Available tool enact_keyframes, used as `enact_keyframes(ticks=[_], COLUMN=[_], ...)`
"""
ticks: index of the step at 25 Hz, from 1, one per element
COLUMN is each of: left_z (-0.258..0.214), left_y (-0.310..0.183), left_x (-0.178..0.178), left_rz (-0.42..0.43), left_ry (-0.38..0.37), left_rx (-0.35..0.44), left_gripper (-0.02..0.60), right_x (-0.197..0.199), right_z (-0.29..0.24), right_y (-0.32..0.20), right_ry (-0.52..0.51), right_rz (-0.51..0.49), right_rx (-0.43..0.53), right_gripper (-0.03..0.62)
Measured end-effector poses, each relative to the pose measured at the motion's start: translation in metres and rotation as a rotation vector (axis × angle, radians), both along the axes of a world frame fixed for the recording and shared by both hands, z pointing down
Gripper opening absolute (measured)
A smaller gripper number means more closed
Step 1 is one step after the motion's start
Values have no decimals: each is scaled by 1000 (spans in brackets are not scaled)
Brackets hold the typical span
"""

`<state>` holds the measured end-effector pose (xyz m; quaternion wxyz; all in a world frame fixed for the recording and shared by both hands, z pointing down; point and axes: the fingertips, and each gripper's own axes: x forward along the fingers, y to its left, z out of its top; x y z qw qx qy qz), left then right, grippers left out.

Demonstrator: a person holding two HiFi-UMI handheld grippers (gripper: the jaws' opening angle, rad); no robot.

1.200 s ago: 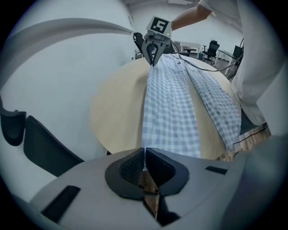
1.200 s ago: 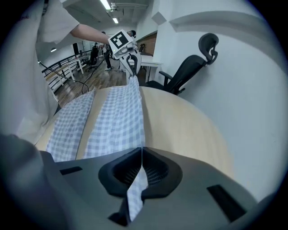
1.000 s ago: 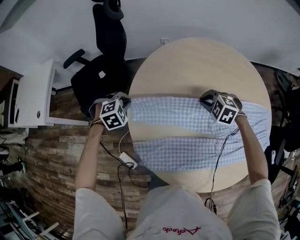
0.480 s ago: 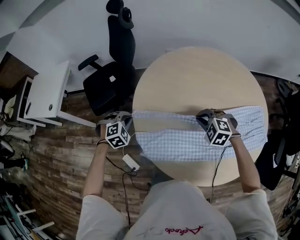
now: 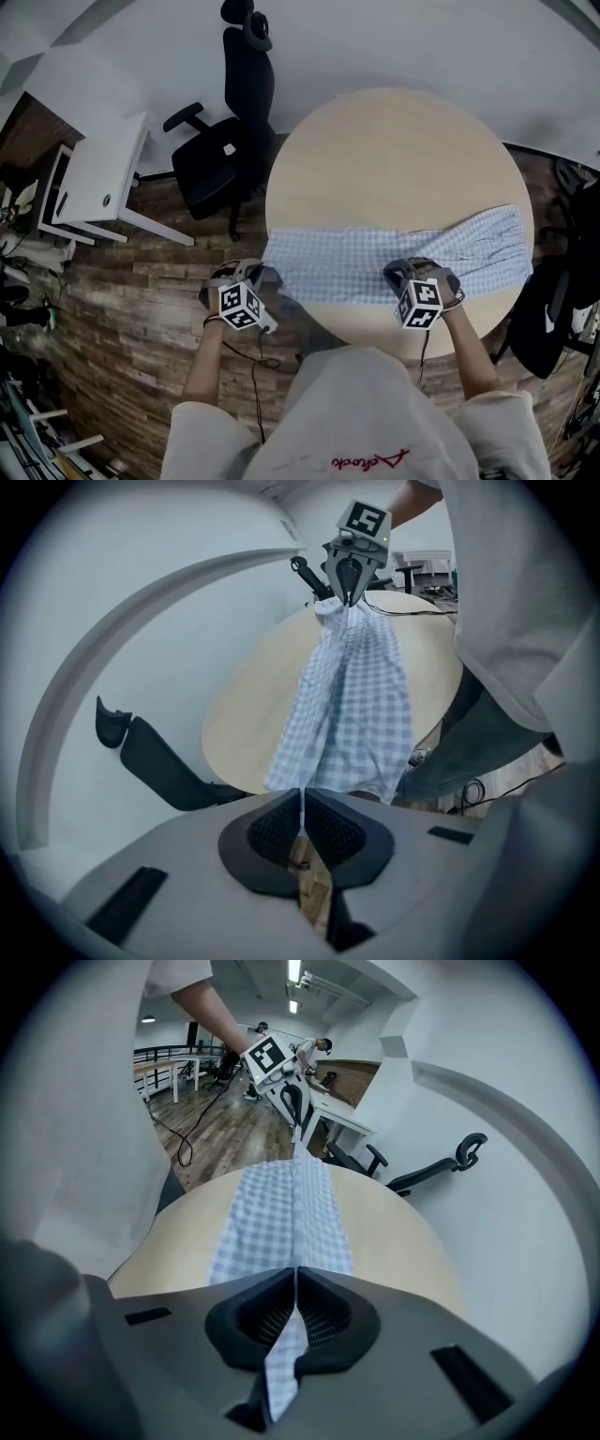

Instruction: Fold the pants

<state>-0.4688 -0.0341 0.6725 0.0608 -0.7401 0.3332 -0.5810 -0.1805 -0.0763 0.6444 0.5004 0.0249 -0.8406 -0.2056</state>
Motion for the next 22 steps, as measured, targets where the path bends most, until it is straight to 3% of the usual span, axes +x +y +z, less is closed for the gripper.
enact_keyframes(ticks=[9, 13, 18, 22], left_z=[41, 73, 106, 119], left_y=[58, 76, 88, 94], left_x=[13, 24, 36, 42], left_rz=[-62, -79, -85, -78], left_ry=[41, 69, 86, 96], left_rx=[-62, -142, -232, -293], left_gripper=[40, 40, 41, 41], right_x=[9, 16, 29, 32], right_z=[33, 60, 94, 108], right_y=[43, 57, 69, 76], right_ry=[32, 35, 127, 159], right_rz=[-2, 30, -33, -57], right_rx=[-21, -68, -29, -57], right_gripper=[35, 35, 37, 37])
